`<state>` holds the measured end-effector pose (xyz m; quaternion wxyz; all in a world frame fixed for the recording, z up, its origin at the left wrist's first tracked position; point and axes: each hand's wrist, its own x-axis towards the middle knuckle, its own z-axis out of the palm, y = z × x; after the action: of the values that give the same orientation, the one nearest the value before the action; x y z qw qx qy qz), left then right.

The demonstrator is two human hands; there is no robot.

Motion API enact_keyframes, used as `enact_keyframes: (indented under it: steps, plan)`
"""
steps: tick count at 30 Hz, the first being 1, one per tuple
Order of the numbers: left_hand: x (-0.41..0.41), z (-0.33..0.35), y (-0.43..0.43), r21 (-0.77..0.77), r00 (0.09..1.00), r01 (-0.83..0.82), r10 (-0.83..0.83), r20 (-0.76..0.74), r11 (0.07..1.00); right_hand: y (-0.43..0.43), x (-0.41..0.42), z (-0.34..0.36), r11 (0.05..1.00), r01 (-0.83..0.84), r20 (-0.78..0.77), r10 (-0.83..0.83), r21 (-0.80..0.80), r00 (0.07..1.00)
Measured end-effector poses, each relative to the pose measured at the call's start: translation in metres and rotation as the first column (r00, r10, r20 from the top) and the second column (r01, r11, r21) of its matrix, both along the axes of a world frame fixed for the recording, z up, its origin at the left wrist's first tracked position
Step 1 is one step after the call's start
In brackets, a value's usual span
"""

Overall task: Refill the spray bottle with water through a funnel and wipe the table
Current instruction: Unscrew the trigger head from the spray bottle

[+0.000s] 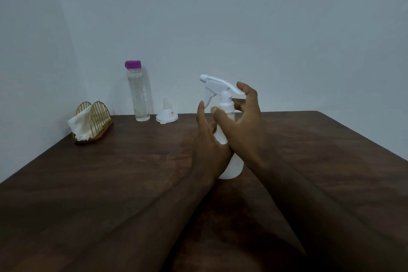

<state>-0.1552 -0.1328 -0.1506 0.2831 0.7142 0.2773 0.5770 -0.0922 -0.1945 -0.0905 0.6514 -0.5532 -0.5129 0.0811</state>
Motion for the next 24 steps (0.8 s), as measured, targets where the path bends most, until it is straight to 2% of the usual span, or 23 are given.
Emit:
enact_keyframes:
  steps: [5,11,17,22,24]
  plan:
    - [0.0,-0.003,0.001,-0.009,1.0,-0.019,0.019,0.01,1.0,0.0,0.002,0.0,0.996,0.086,-0.002,-0.086,0.022,0.996]
    - [-0.002,0.001,-0.003,-0.015,1.0,-0.026,0.025,-0.009,1.0,-0.001,0.001,0.003,1.0,-0.016,-0.057,0.015,-0.013,0.998]
    - [-0.003,0.005,-0.006,-0.073,0.999,-0.023,0.02,-0.032,0.997,-0.002,0.002,0.005,0.996,0.093,-0.023,-0.093,0.0,0.995]
    - [-0.005,0.008,-0.013,-0.11,0.998,-0.06,0.055,-0.043,0.992,-0.007,0.007,0.019,0.996,0.06,-0.061,-0.063,-0.059,0.996]
    - [-0.006,0.009,-0.014,-0.104,0.993,-0.086,0.077,-0.085,0.991,-0.008,0.009,0.03,0.998,0.056,-0.073,-0.058,-0.032,0.996]
